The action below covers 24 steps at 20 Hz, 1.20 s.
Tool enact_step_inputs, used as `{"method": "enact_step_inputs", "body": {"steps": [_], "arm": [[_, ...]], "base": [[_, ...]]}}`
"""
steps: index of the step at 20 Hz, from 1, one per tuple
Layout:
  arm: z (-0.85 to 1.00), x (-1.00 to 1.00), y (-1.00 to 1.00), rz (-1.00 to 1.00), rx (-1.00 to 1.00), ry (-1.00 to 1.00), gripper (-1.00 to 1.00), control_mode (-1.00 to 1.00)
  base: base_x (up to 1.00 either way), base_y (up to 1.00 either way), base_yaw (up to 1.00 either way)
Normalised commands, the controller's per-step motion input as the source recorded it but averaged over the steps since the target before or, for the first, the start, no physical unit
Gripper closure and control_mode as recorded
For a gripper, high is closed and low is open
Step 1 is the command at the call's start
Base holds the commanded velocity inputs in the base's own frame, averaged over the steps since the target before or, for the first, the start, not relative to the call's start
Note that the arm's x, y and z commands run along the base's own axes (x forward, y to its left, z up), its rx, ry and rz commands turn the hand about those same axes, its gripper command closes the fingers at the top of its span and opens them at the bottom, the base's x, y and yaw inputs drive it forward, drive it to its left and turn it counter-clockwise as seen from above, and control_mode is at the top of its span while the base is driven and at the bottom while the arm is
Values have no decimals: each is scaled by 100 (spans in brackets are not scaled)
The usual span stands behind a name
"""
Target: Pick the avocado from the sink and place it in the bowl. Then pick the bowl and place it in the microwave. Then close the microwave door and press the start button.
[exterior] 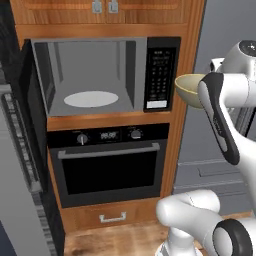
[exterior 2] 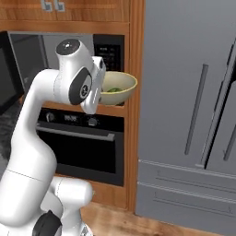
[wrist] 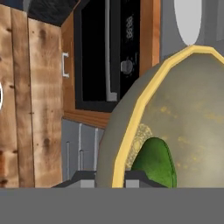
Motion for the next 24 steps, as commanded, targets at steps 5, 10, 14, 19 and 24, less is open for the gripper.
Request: {"method": "enact_step_inputs", "body": {"steps": [5, 10, 14, 19, 24], "arm": [[0, 0, 0, 0, 0, 0, 100, 100], [0, 0, 0, 0, 0, 0, 100, 100], [0, 0, 0, 0, 0, 0, 100, 100], [0, 0, 0, 0, 0, 0, 100, 100], [0, 0, 0, 0, 0, 0, 100, 100]], "base": [[1, 71, -10], [8, 33, -6], [14, 25, 0], [26, 48, 0], [33, 32, 0]]}}
